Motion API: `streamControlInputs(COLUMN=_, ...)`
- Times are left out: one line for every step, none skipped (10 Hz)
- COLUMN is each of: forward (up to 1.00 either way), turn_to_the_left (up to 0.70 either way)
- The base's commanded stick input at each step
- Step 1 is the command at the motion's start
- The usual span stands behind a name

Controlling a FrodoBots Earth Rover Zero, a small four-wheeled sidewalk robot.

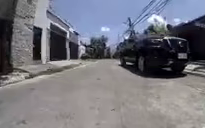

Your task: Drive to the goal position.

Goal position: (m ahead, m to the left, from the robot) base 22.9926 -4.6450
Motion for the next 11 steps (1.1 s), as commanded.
streamControlInputs(forward=1.0, turn_to_the_left=0.05)
streamControlInputs(forward=1.0, turn_to_the_left=0.05)
streamControlInputs(forward=1.0, turn_to_the_left=0.05)
streamControlInputs(forward=1.0, turn_to_the_left=0.05)
streamControlInputs(forward=1.0, turn_to_the_left=0.05)
streamControlInputs(forward=1.0, turn_to_the_left=0.05)
streamControlInputs(forward=1.0, turn_to_the_left=0.05)
streamControlInputs(forward=1.0, turn_to_the_left=-0.09)
streamControlInputs(forward=1.0, turn_to_the_left=-0.24)
streamControlInputs(forward=1.0, turn_to_the_left=0.02)
streamControlInputs(forward=1.0, turn_to_the_left=0.01)
